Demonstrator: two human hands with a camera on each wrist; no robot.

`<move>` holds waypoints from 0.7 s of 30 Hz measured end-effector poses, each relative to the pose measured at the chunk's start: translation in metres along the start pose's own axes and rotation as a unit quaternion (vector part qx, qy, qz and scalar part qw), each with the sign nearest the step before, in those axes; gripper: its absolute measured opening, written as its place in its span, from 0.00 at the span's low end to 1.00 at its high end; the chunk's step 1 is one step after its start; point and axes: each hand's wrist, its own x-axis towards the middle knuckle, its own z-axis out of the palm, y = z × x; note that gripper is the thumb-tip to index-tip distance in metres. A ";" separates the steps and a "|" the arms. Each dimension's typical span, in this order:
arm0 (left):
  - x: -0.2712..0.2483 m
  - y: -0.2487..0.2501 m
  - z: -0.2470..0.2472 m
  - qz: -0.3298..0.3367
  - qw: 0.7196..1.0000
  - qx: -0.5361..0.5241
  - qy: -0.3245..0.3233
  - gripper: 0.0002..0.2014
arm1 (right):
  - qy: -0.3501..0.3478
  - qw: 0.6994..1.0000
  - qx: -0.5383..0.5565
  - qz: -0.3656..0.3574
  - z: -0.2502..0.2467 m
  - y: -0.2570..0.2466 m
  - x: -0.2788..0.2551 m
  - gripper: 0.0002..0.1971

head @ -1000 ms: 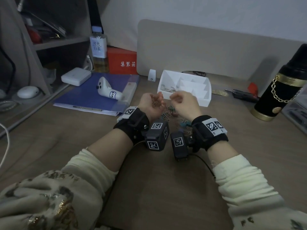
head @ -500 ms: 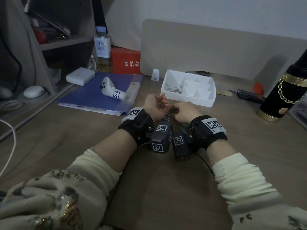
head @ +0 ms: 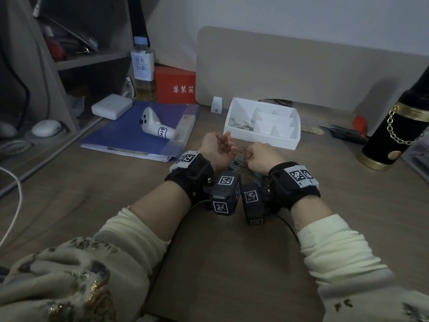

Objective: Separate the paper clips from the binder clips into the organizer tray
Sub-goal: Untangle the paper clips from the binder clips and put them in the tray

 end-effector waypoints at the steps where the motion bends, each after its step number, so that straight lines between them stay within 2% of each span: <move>1: 0.000 0.000 0.000 -0.001 1.000 0.000 0.002 0.18 | 0.004 1.000 0.009 0.001 0.000 0.001 0.000 0.07; 5: -0.001 0.000 0.000 0.004 1.000 0.004 0.011 0.19 | 0.044 0.998 0.050 0.021 -0.002 0.000 0.000 0.04; 8: -0.003 -0.001 0.000 0.009 1.000 0.004 0.019 0.19 | 0.100 0.991 0.080 0.023 -0.005 -0.003 -0.001 0.03; 11: -0.007 -0.002 0.002 0.006 1.000 0.015 0.021 0.19 | 0.164 0.978 0.131 0.001 -0.011 -0.009 -0.002 0.03; 15: -0.007 -0.004 0.003 -0.009 0.999 0.041 0.006 0.19 | 0.207 0.954 0.212 -0.045 -0.018 -0.021 -0.006 0.02; 17: -0.006 -0.005 0.004 -0.031 0.999 0.041 -0.017 0.20 | 0.204 0.945 0.247 -0.066 -0.019 -0.025 -0.006 0.01; 19: -0.008 -0.006 0.005 -0.044 0.996 0.058 -0.042 0.21 | 0.170 0.946 0.263 -0.081 -0.017 -0.027 -0.006 0.01; 21: -0.008 -0.007 0.005 -0.022 0.994 0.089 -0.051 0.19 | 0.143 0.950 0.266 -0.083 -0.014 -0.027 -0.005 0.04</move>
